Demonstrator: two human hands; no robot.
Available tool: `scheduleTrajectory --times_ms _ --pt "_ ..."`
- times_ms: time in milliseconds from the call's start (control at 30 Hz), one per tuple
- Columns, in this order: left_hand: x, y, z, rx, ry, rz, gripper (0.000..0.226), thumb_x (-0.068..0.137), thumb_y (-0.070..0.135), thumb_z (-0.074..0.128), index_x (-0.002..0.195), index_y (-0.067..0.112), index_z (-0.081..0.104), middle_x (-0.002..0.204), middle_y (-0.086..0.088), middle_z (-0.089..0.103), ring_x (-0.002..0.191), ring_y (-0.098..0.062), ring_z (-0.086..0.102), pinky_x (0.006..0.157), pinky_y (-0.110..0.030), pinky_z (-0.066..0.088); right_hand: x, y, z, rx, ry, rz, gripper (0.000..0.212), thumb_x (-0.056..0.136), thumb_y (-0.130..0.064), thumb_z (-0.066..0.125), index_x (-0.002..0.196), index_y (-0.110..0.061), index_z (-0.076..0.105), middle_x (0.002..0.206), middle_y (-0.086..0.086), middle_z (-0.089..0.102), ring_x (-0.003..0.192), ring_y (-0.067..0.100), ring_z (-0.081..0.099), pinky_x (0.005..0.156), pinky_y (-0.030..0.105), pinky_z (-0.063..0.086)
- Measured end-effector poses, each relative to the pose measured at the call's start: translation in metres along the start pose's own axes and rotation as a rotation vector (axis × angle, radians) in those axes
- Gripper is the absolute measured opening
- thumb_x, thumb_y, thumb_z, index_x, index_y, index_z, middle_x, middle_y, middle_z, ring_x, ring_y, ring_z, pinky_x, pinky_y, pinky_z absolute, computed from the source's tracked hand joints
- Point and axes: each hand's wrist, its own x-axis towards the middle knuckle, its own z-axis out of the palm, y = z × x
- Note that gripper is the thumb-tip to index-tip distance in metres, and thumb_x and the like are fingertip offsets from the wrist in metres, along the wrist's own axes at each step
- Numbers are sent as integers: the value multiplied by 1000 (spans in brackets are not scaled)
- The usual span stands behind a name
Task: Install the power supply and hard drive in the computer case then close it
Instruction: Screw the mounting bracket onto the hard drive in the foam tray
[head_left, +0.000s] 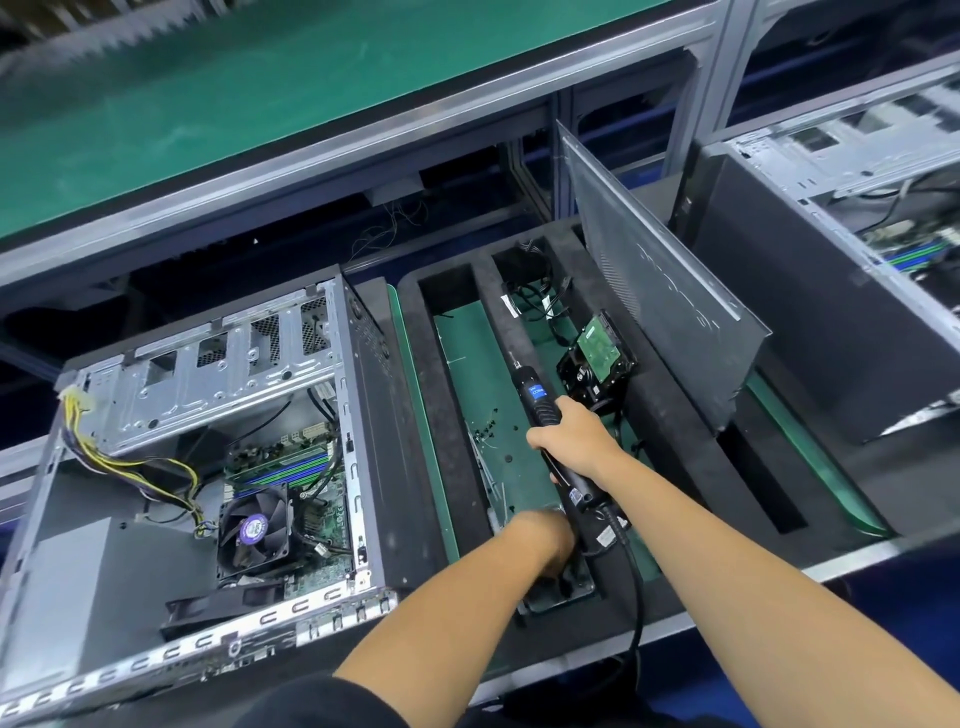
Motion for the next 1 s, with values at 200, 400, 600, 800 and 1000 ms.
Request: scheduleTrajectory --times_ms 200,400,600,800,1000 --pt "6 6 13 -166 122 -97 52 84 14 68 129 -4 48 130 -17 53 114 -31 56 92 -30 43 2 1 0 -24 14 1 28 76 -13 66 96 -10 47 87 10 54 70 26 53 70 39 52" --pt "8 8 21 -388 224 -158 39 91 8 48 129 -1 46 130 -19 52 115 -34 54 98 -33 42 2 2 0 -21 16 3 26 75 -14 66 91 -14 46 86 8 55 68 25 53 66 36 50" --pt "6 14 28 -473 263 -166 45 87 1 50 131 1 46 127 -20 55 113 -35 58 95 -37 48 3 2 0 -14 16 3 27 76 -13 65 95 -11 47 86 10 55 68 26 53 70 41 54" --pt "9 15 26 -448 202 -123 39 89 2 47 125 -10 46 123 -26 54 111 -38 55 96 -33 43 3 1 0 -18 19 4 27 76 -12 65 96 -10 47 85 10 54 68 26 52 69 40 53" --pt "3 13 22 -504 169 -41 44 90 5 54 133 0 46 133 -16 52 117 -31 54 91 -31 46 3 1 0 -23 16 5 26 76 -13 66 94 -11 47 85 8 54 66 24 51 63 34 49"
